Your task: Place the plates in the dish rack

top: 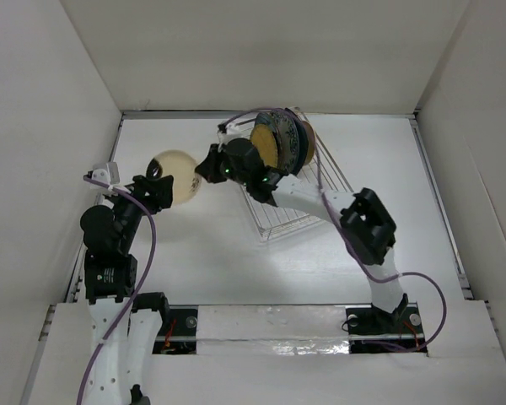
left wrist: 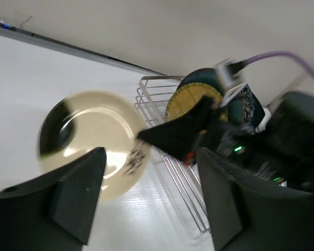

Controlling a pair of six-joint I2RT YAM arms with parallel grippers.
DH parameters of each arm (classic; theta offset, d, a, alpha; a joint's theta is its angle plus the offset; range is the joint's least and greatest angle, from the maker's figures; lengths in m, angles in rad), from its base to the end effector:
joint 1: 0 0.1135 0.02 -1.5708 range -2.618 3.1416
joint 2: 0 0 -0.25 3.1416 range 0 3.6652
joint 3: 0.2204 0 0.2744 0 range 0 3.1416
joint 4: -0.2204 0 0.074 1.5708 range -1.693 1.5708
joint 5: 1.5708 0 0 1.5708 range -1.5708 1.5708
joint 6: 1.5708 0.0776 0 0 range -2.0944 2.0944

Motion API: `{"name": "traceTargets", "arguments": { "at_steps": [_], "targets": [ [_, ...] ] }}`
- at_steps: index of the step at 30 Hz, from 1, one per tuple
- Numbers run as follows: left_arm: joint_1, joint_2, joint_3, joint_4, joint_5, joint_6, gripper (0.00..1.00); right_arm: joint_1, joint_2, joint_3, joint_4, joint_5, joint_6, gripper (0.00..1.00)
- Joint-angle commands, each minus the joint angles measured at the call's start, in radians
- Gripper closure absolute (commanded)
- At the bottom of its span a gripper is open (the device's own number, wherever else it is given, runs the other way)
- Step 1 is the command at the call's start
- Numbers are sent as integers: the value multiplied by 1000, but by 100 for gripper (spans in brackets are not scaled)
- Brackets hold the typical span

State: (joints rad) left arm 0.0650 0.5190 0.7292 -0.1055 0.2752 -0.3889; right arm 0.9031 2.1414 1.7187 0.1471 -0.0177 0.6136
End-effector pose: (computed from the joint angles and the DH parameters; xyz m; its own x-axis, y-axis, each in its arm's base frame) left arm 0.2011 -0.0080 0.3676 0.0179 -0.3645 -0.9310 0.2313 0.9074 -0.3508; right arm 0.3517 0.4482 0.2275 -0.5959 0.1741 -0.7840 -0.5535 0.6183 0.5580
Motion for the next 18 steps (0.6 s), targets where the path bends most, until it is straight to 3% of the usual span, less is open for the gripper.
{"name": "traceTargets", "arguments": {
  "at_steps": [1,4,9,18],
  "targets": [
    [-14,-16,39,58,58,21,31,-113,-178,-69,69,186,-144,100],
    [-25,-27,6,52,53,28,22,-214,-265,-134,-30,394,-260,100],
    [-25,-31,-17,15,71,39,17,-273,-313,-116,-113,588,-419,100],
    [-25,-5,-22,23,79,38,15,-251,-258,-25,-158,765,-646,100]
  ]
}}
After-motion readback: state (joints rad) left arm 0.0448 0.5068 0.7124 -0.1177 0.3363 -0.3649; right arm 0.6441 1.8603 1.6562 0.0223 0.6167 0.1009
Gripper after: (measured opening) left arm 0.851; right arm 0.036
